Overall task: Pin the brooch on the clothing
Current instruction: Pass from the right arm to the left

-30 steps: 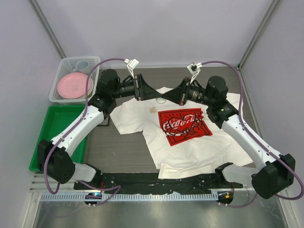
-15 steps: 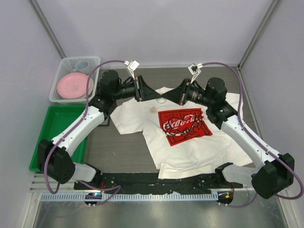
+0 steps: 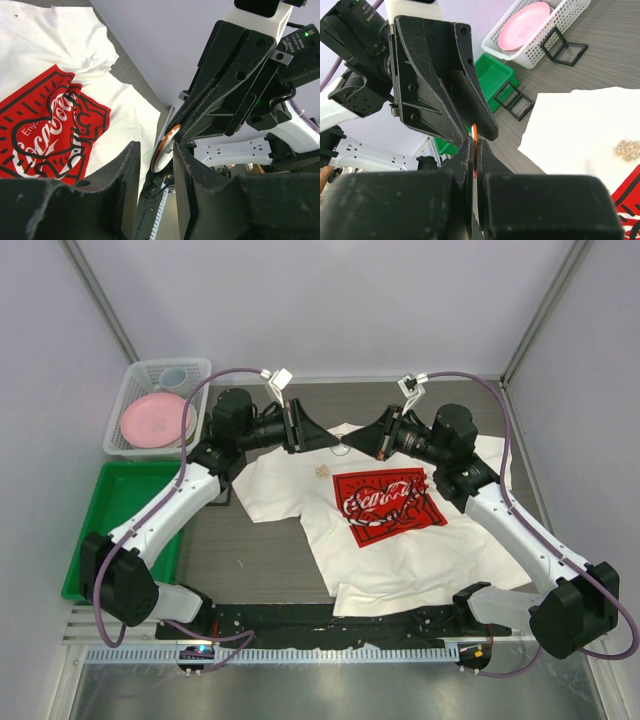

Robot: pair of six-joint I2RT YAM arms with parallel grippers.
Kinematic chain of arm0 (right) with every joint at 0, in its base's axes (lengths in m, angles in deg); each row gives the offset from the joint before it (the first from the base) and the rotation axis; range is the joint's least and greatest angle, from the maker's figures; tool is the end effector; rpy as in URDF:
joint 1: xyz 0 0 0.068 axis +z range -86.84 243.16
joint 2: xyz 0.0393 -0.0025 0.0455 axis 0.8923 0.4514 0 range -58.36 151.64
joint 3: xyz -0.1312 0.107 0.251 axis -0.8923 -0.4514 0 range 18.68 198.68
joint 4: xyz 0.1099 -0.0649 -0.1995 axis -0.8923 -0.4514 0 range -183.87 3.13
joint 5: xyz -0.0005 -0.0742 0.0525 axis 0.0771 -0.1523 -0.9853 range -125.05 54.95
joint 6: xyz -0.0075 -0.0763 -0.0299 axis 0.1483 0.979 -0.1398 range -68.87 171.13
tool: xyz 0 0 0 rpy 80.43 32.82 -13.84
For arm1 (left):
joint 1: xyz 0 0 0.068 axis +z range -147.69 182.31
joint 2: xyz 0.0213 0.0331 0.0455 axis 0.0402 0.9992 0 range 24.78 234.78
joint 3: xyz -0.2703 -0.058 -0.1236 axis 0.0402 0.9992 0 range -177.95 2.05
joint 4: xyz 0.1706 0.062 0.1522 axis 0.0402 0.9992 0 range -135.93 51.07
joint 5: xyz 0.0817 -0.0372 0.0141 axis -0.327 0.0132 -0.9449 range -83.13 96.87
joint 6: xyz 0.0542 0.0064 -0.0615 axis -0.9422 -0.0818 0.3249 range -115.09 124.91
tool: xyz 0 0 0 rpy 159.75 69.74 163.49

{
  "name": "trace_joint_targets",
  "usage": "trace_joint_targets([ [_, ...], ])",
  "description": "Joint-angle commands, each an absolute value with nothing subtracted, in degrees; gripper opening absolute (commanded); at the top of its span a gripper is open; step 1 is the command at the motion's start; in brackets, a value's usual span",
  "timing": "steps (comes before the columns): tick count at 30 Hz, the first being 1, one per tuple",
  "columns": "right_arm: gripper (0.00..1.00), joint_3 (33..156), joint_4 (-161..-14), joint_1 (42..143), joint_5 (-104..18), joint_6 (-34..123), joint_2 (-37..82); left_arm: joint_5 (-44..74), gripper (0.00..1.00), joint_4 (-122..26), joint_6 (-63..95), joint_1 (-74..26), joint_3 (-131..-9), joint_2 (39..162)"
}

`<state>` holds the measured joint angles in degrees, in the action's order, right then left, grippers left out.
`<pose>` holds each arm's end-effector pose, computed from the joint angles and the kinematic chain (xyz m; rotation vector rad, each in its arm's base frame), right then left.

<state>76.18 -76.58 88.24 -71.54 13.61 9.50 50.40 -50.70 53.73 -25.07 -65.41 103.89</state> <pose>0.2230 0.1514 0.4062 -0.3623 1.7045 1.3250 0.2574 -0.1887 0.4027 0.2963 1.9209 -1.5780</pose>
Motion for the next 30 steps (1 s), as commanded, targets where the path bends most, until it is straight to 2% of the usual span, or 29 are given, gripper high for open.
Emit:
trace_joint_targets([
  [1, 0.01, 76.6, -72.72, 88.74, -70.74, 12.72, 7.83, 49.15, 0.35, -49.09, 52.02, -25.38, -67.91, 104.85],
  [8, 0.01, 77.04, -72.46, 89.35, -70.03, 12.81, 8.35, 48.0, 0.35, -47.34, 50.88, -26.7, -69.06, 105.64],
  [15, 0.01, 77.48, -73.24, 89.44, -68.19, 13.07, 8.27, 44.05, 0.18, -37.69, 44.21, -27.31, -70.72, 105.73],
  [20, 0.01, 77.83, -72.99, 89.36, -66.69, 11.85, 8.35, 41.41, 0.13, -32.83, 39.02, -27.49, -70.9, 105.2],
  [22, 0.01, 77.83, -72.72, 89.44, -66.34, 11.67, 8.44, 42.72, 0.22, -32.57, 37.61, -27.58, -71.16, 104.85],
  [23, 0.01, 77.92, -72.8, 89.44, -66.43, 12.28, 8.44, 44.21, 0.36, -32.83, 35.6, -27.58, -71.08, 104.41],
  [26, 0.01, 78.19, -73.16, 89.36, -66.6, 14.03, 8.0, 47.82, 0.51, -30.21, 31.55, -27.58, -71.87, 103.53],
  [30, 0.01, 78.27, -73.51, 89.18, -69.23, 19.38, 7.3, 52.04, 0.57, -25.72, 23.48, -26.26, -73.1, 102.48],
])
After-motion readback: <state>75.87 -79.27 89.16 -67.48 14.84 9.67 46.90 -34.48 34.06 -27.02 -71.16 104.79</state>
